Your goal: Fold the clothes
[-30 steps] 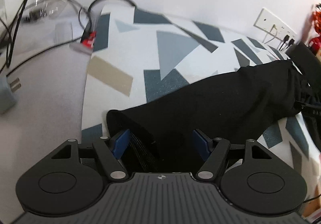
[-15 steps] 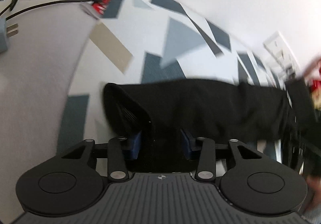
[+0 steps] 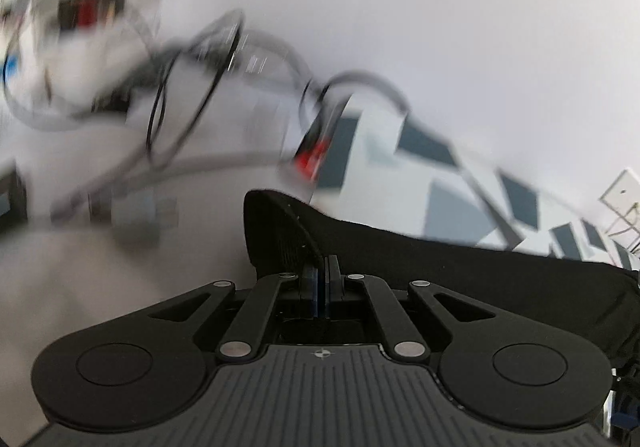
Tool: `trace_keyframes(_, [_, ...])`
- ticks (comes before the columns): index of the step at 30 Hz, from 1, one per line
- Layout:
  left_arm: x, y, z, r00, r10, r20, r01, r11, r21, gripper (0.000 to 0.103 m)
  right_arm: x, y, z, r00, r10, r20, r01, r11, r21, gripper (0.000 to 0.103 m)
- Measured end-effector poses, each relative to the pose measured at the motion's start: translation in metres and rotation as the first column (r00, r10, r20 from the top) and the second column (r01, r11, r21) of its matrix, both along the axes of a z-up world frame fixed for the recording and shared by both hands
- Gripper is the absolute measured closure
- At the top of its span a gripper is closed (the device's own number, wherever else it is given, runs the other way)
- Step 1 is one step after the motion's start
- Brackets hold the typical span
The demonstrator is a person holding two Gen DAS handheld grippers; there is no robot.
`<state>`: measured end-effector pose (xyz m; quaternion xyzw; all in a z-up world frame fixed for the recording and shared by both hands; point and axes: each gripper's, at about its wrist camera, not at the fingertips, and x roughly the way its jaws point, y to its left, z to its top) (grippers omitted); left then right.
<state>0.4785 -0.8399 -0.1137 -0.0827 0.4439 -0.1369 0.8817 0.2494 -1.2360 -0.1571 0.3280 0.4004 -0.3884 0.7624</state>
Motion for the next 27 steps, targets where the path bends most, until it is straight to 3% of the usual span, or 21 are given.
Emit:
trace_keyframes(3, [-0.005, 0.007, -0.02, 0.999, 0.006, -0.039, -0.006, 1.0, 0.008, 0.094, 0.002, 0.003, -0.001, 1.0, 0.012, -0.009, -0.013, 0.999, -0.049, 0.001])
trace_keyframes(7, [-0.004, 0.012, -0.025, 0.999, -0.04, -0.031, 0.039, 0.999, -0.034, 0.09, 0.001, 0.003, 0.002, 0.997, 0.067, 0.032, -0.062, 0.988, -0.144, 0.002])
trace_keyframes(10, [0.005, 0.009, -0.024, 0.995, -0.085, -0.046, 0.081, 0.993, -0.082, 0.093, 0.003, 0.01, 0.006, 0.978, 0.181, 0.101, -0.155, 0.963, -0.218, 0.02])
trace_keyframes(12, [0.011, 0.011, -0.022, 0.997, -0.078, -0.023, 0.074, 0.99, -0.121, 0.097, 0.01, 0.017, 0.006, 0.961, 0.26, 0.096, -0.234, 0.947, -0.218, 0.042])
trace_keyframes(14, [0.02, 0.013, -0.015, 0.999, -0.033, 0.01, 0.034, 0.991, -0.127, 0.099, 0.021, 0.028, 0.004, 0.936, 0.348, 0.06, -0.326, 0.917, -0.232, 0.05])
trace_keyframes(16, [0.028, 0.016, -0.01, 0.999, 0.024, 0.044, -0.019, 0.992, -0.125, 0.1, 0.031, 0.038, 0.0, 0.915, 0.402, 0.025, -0.385, 0.892, -0.237, 0.047])
trace_keyframes(19, [0.036, 0.018, -0.007, 0.993, 0.094, 0.076, -0.086, 0.991, -0.104, 0.1, 0.039, 0.045, -0.004, 0.914, 0.403, 0.046, -0.389, 0.902, -0.187, 0.038])
trace_keyframes(23, [0.04, 0.022, -0.018, 0.998, 0.07, 0.005, -0.069, 0.991, -0.118, 0.099, 0.045, 0.048, -0.002, 0.921, 0.38, 0.087, -0.362, 0.916, -0.176, 0.035])
trace_keyframes(25, [0.037, 0.022, -0.024, 0.999, 0.033, -0.023, -0.036, 0.99, -0.133, 0.087, 0.049, 0.043, -0.003, 0.922, 0.376, 0.089, -0.356, 0.917, -0.18, 0.036])
trace_keyframes(27, [0.034, 0.021, -0.029, 0.999, -0.005, -0.049, -0.002, 0.989, -0.15, 0.084, 0.052, 0.037, -0.005, 0.928, 0.357, 0.103, -0.335, 0.924, -0.182, 0.04])
